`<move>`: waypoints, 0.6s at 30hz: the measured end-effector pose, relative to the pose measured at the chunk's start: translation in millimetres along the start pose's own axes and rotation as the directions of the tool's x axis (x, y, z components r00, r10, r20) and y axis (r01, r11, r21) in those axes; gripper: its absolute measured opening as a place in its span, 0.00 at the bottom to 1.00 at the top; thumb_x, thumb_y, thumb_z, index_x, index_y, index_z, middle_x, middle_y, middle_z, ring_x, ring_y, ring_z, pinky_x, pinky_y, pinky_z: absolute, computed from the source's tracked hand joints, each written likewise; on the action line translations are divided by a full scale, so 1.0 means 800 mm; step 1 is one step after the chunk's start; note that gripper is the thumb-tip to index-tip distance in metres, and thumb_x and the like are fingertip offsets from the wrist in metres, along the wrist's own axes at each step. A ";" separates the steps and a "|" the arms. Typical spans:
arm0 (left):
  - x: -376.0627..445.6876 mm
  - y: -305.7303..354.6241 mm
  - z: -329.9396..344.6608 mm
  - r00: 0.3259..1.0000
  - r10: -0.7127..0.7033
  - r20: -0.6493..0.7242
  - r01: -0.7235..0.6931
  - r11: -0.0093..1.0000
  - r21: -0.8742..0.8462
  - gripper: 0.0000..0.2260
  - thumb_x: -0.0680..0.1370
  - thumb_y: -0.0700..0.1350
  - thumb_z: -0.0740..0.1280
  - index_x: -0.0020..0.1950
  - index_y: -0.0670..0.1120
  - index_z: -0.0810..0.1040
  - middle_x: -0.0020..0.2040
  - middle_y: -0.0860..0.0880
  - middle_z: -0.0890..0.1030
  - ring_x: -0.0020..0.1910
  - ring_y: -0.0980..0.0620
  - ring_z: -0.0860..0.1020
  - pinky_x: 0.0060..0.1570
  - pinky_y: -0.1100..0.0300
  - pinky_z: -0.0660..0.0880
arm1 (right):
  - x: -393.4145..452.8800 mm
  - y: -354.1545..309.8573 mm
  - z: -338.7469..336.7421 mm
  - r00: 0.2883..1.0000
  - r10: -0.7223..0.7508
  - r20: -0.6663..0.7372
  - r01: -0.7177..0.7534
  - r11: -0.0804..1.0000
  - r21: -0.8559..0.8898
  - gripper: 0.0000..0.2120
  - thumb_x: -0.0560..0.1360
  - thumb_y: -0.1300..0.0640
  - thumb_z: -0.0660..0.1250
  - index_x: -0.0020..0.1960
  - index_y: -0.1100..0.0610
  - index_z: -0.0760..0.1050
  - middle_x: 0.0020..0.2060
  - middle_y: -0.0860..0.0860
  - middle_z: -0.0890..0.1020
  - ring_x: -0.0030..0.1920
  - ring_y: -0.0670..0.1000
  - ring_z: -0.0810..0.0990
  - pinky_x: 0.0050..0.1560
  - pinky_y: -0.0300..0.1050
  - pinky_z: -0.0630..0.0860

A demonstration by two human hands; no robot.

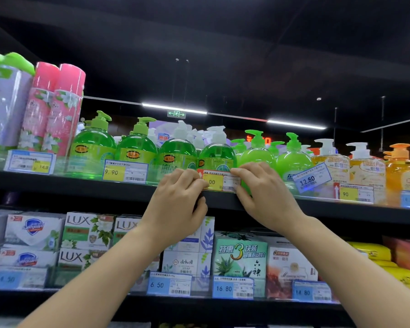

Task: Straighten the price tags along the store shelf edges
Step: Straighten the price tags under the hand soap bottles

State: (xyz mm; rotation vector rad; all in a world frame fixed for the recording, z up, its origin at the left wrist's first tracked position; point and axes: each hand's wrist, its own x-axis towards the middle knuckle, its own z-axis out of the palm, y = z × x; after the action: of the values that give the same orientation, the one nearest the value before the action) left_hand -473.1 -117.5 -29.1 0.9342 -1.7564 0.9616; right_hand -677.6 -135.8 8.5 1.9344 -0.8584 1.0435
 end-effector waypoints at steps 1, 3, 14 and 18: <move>-0.002 0.003 0.001 1.000 0.010 0.011 -0.010 1.000 0.004 0.14 0.74 0.47 0.59 0.52 0.43 0.80 0.50 0.48 0.77 0.51 0.45 0.75 0.52 0.51 0.71 | -0.004 0.000 -0.003 1.000 0.002 0.016 -0.002 1.000 0.007 0.18 0.75 0.53 0.60 0.62 0.59 0.75 0.54 0.54 0.79 0.55 0.57 0.74 0.56 0.53 0.72; -0.007 0.009 0.003 0.999 0.028 0.028 -0.029 1.000 0.008 0.15 0.74 0.47 0.59 0.54 0.43 0.79 0.50 0.48 0.77 0.51 0.45 0.75 0.52 0.51 0.71 | -0.016 0.000 -0.010 1.000 0.018 0.021 -0.019 0.999 0.026 0.20 0.76 0.51 0.58 0.64 0.58 0.72 0.57 0.53 0.77 0.58 0.54 0.72 0.60 0.51 0.69; 0.001 0.069 0.025 0.999 0.028 0.023 -0.024 0.990 -0.136 0.20 0.72 0.50 0.59 0.59 0.44 0.79 0.52 0.48 0.79 0.54 0.46 0.75 0.58 0.54 0.66 | -0.130 0.062 -0.056 0.950 0.285 0.128 -0.265 0.953 -0.149 0.24 0.75 0.46 0.55 0.67 0.56 0.70 0.61 0.52 0.76 0.63 0.53 0.72 0.65 0.50 0.65; 0.007 0.105 0.045 0.999 0.046 0.016 -0.042 0.981 -0.189 0.22 0.71 0.50 0.60 0.61 0.43 0.78 0.56 0.47 0.79 0.57 0.46 0.74 0.63 0.52 0.64 | -0.151 0.092 -0.075 0.917 0.340 0.208 -0.294 0.929 -0.223 0.27 0.76 0.46 0.58 0.72 0.54 0.63 0.69 0.52 0.69 0.70 0.52 0.64 0.70 0.49 0.58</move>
State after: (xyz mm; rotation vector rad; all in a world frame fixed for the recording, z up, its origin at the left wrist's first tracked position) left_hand -562.0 -116.1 -52.5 0.7895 -1.8557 0.7996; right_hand -812.8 -96.6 -52.5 1.8216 -1.3988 0.8762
